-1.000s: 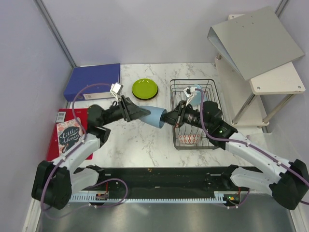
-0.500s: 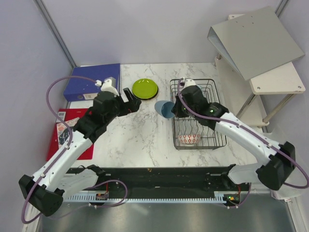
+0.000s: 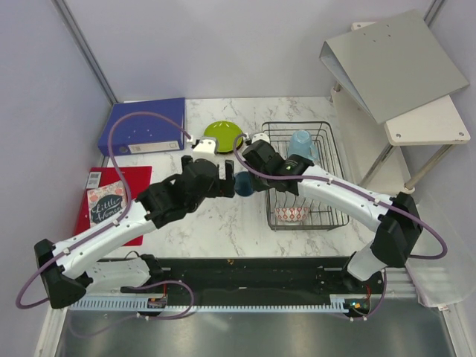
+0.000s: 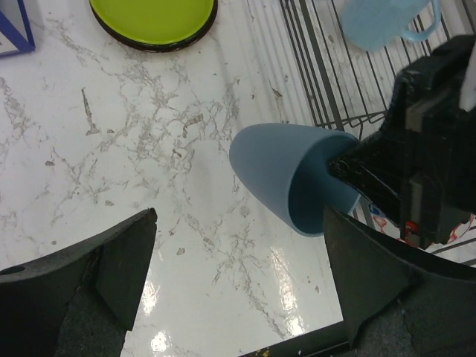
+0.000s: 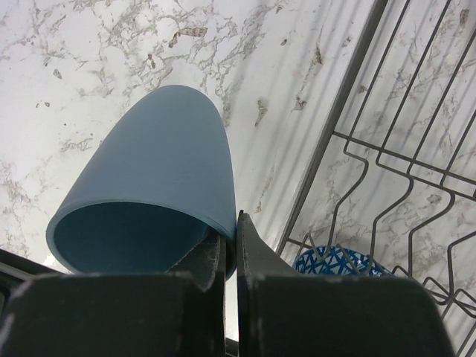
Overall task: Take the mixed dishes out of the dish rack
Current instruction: Pick up the cup at the center of the board.
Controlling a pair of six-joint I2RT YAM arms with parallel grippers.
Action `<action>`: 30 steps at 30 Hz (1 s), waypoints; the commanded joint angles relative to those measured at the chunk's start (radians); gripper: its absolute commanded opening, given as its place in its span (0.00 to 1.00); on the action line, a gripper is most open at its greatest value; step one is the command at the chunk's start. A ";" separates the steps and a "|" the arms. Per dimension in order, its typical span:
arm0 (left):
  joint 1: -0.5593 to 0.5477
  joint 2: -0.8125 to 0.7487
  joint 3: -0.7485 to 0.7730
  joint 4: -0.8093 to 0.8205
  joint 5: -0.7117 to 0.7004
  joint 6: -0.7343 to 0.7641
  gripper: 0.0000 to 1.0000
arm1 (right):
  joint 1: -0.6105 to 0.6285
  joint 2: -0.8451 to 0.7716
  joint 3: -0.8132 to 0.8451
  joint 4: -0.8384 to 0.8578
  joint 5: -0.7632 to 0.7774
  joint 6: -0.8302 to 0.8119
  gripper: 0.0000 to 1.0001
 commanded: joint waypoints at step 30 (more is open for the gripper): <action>-0.108 0.190 -0.034 0.017 -0.183 -0.052 0.02 | 0.100 -0.046 0.070 -0.019 0.073 0.012 0.00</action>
